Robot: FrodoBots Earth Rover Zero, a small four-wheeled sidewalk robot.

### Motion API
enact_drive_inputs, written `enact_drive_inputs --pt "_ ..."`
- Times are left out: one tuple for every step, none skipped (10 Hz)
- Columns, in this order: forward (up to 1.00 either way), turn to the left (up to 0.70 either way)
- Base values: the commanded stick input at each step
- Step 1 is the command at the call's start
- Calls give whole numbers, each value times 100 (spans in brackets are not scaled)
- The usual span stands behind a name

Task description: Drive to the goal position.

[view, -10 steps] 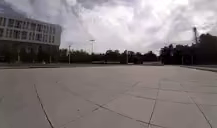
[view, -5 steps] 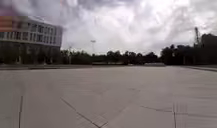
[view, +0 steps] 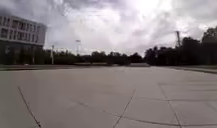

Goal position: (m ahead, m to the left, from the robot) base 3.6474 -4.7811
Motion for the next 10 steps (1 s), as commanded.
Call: enact_drive_inputs --pt "100 0" --pt "100 0" --pt "100 0" --pt "100 0" --pt "100 0" --pt "100 0" --pt "100 -3" --pt "100 -28" --pt "100 -40" --pt "100 -40"
